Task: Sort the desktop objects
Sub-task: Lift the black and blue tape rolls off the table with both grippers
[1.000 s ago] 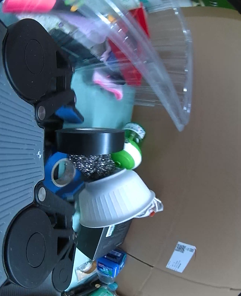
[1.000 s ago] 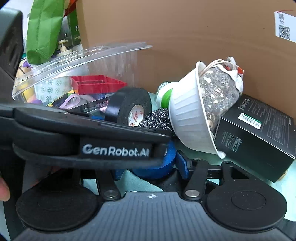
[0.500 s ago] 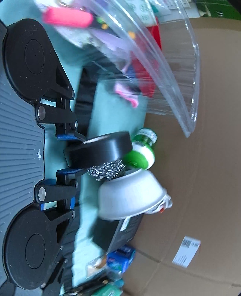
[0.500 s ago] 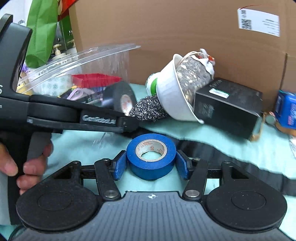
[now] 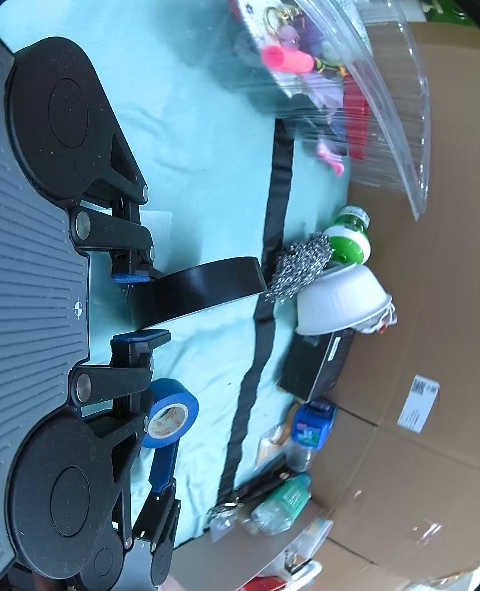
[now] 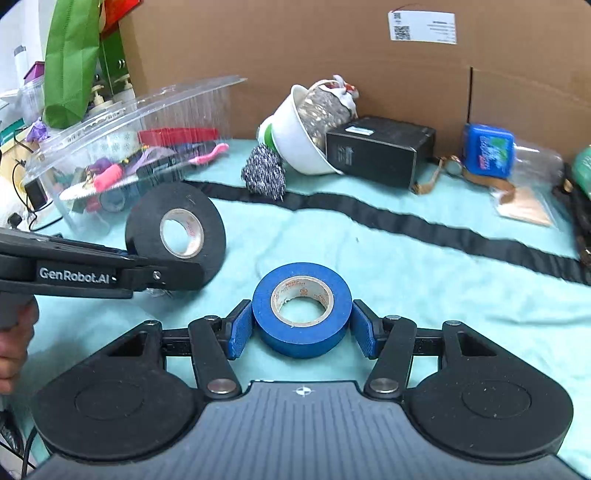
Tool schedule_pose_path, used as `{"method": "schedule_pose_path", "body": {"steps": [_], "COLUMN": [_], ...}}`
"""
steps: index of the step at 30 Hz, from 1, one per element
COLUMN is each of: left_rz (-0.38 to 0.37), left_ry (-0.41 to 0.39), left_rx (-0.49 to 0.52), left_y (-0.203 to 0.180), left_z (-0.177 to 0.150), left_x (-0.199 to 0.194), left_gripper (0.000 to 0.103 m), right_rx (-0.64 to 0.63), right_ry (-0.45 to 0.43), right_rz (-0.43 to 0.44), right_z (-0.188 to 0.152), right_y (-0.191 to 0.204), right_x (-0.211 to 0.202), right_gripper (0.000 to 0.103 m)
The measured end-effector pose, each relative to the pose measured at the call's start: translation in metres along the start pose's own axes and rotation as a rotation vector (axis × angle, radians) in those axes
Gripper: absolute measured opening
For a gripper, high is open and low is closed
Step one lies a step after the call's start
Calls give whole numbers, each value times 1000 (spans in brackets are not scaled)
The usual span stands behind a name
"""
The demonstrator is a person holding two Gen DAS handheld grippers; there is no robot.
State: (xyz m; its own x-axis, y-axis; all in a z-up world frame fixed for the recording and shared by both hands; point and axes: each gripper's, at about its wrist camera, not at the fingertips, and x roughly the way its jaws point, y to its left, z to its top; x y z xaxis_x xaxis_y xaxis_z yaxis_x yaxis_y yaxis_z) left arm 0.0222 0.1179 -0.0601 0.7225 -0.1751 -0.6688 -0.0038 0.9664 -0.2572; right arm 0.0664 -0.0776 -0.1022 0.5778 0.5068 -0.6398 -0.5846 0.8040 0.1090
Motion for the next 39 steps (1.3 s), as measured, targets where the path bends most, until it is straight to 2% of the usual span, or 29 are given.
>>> {"method": "schedule_pose_path", "body": {"steps": [1,2,3,5,8,10,13,14,17,19,23,29,31,33,34,35,37,39], "left_rz": [7,14,22,39,53,66,62,64,76,85,81,79,75,101,117,120,111,112], "left_ry": [-7,-11,-19,-47,-67,-73,-66,-68,-74,-73,-70,-78,-84,-92,-104,-114,-122,-129], "left_rx": [7,4,-7,-34,-75,-65,-57,-66,-114,-168,-271,-338,-355,-322,-299,-273,-248,-221], "left_y": [-3,-4,-4,-2,4,5,4,4,7,14,32,46,49,48,46,45,44,39], "left_z": [-1,-1,0,5,12,13,13,13,12,12,12,13,14,16,17,18,20,20], "left_x": [-1,-1,-1,-3,-2,-1,-2,-2,-2,-1,-1,-2,-3,-3,-4,-6,-9,-10], "left_gripper": [29,44,44,53,57,41,38,41,65,71,72,73,71,60,44,34,29,28], "right_rx": [0,4,5,-4,-15,-11,-14,-14,-13,-11,-8,-8,-10,-8,-8,-6,-5,-7], "right_ry": [-3,-4,-5,-7,-9,-10,-10,-10,-11,-11,-6,-5,-4,-4,-4,-2,-1,-1], "right_rz": [-4,-5,-10,-19,-30,-33,-37,-40,-48,-48,-49,-53,-56,-60,-62,-64,-66,-72], "right_z": [-2,-3,-3,-3,-3,-4,-3,-3,-3,-3,-3,-2,-2,-2,-2,-2,-2,-1], "right_y": [0,0,0,3,6,6,7,7,8,7,6,7,8,9,10,10,12,15], "right_x": [-1,-1,-1,-2,-2,-2,-1,-1,-1,0,1,3,4,4,4,5,5,6], "right_gripper": [62,62,62,64,65,65,65,67,67,67,68,69,69,69,69,69,68,66]}}
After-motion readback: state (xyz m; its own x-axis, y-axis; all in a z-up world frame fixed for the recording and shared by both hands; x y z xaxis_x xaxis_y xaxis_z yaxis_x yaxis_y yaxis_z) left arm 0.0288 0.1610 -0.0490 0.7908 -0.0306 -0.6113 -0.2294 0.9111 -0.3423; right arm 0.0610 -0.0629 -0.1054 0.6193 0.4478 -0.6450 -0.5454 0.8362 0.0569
